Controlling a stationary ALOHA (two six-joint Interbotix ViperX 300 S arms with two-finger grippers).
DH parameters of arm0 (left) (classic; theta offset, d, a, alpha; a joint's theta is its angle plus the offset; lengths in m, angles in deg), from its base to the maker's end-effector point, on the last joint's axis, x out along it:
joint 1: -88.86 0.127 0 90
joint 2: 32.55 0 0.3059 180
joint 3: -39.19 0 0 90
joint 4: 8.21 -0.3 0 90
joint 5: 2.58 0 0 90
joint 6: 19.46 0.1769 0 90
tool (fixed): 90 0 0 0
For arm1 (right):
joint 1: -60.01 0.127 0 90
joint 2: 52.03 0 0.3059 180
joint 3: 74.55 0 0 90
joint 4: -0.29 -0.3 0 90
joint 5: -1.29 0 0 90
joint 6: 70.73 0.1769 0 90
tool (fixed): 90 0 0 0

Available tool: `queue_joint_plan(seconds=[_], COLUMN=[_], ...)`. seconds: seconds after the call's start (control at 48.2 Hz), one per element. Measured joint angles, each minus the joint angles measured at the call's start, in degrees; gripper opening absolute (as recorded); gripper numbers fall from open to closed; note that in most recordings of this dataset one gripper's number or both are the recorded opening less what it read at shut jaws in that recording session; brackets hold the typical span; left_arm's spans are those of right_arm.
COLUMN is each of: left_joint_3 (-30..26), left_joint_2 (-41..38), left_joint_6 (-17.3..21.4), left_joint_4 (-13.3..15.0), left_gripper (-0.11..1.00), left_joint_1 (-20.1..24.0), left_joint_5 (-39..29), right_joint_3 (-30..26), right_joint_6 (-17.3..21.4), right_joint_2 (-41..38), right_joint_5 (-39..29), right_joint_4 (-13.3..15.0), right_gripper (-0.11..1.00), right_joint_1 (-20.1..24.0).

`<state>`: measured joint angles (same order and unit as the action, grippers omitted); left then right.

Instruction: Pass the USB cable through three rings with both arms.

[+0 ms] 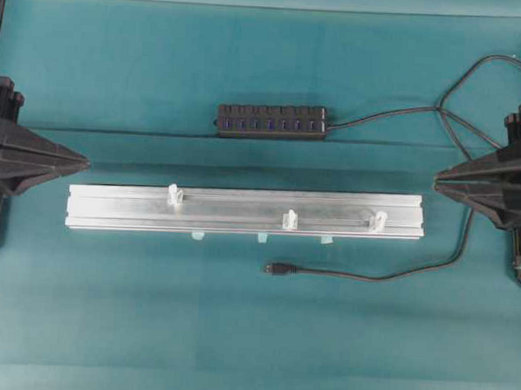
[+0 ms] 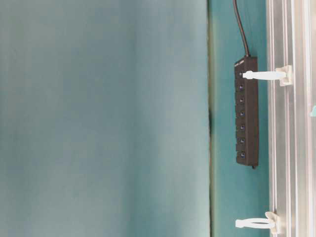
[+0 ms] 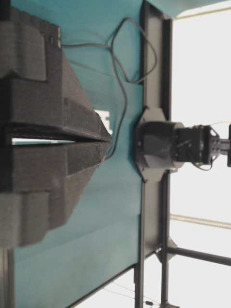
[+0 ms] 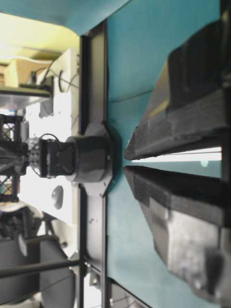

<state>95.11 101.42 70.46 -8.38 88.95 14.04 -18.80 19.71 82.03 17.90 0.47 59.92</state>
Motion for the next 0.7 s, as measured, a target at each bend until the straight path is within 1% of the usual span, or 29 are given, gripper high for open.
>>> queue_joint_plan(seconds=[0.021,0.083,0.187,0.332,0.498,0.705], left_joint_3=[-0.18,-1.49,-3.52,-5.10,-6.15,-7.65], left_joint_2=[-0.09,-1.49,-4.13,-5.27,-5.98,-6.86], left_joint_6=[0.00,-2.11,-2.55,-2.55,-3.69,-4.22], left_joint_4=[0.00,-0.26,-0.44,-0.53,-0.53,-0.53], left_gripper=[0.02,0.02,0.02,0.02,0.02,0.02], left_joint_1=[-0.09,-0.88,-2.20,-2.20,-2.20,-2.20], left_joint_5=[-0.18,-1.58,-4.31,-5.71,-6.15,-6.42], right_joint_3=[-0.09,-0.35,-1.14,-1.23,-1.41,-2.20], right_joint_6=[0.00,0.09,1.85,4.66,7.12,13.10], right_joint_2=[0.00,0.09,0.26,0.26,0.26,-1.05], right_joint_5=[0.00,-0.44,-3.87,-9.05,-13.27,-21.27], right_joint_4=[0.00,-0.44,-1.58,-1.76,-2.02,-2.11], right_gripper=[0.00,-0.05,-0.10,-0.10,-0.10,-0.09], right_joint_1=[0.00,0.62,1.67,1.67,1.49,-0.88])
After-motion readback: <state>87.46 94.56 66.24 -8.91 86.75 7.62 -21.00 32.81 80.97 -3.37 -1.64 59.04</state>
